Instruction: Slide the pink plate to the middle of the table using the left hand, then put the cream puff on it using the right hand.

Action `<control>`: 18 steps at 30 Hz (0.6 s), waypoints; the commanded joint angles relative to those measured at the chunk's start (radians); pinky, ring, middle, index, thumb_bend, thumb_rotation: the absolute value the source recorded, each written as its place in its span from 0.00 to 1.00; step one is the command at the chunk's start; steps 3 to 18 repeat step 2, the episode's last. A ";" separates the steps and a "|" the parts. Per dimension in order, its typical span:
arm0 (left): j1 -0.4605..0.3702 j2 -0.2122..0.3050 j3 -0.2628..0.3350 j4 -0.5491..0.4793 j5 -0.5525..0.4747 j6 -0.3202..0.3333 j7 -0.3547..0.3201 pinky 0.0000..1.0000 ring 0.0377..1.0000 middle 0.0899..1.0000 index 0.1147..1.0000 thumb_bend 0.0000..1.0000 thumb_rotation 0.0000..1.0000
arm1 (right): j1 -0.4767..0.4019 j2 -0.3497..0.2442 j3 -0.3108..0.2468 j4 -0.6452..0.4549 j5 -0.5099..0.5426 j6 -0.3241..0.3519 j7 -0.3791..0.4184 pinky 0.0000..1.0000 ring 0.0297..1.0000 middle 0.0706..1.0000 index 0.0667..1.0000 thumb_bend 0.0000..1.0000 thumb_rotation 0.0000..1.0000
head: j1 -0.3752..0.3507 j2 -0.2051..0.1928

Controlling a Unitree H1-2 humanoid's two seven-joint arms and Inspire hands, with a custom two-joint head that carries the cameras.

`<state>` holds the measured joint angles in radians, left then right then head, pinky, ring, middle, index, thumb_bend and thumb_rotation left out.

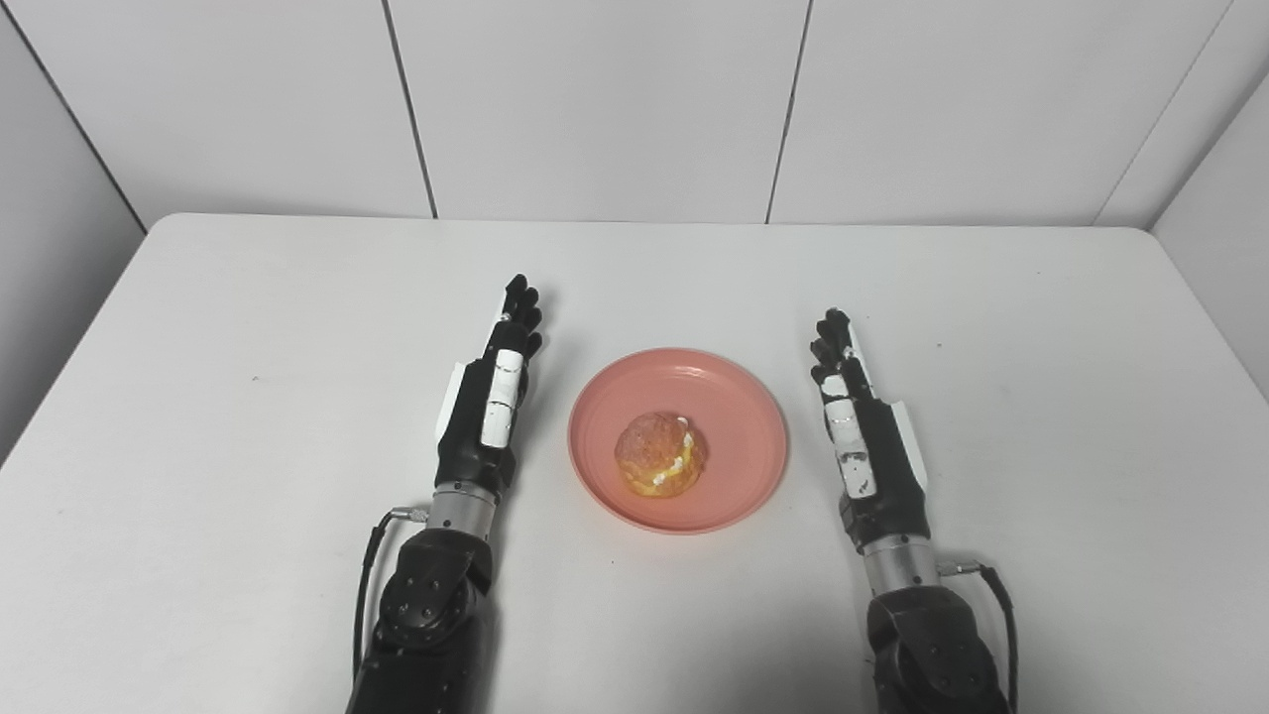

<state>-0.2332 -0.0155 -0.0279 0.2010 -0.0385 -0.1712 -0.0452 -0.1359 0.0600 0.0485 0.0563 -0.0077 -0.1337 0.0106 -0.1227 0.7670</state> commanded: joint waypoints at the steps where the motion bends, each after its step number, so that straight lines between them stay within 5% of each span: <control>1: 0.050 0.009 0.004 0.024 0.004 0.002 0.001 1.00 1.00 1.00 1.00 0.77 1.00 | -0.012 0.008 -0.002 -0.036 0.024 0.014 0.010 1.00 1.00 1.00 1.00 0.59 0.96 | 0.000 0.001; 18: 0.051 0.008 0.002 0.020 0.007 0.005 0.002 1.00 1.00 1.00 1.00 0.77 1.00 | -0.013 0.008 -0.003 -0.033 0.040 0.016 0.016 1.00 1.00 1.00 1.00 0.59 0.96 | 0.006 0.001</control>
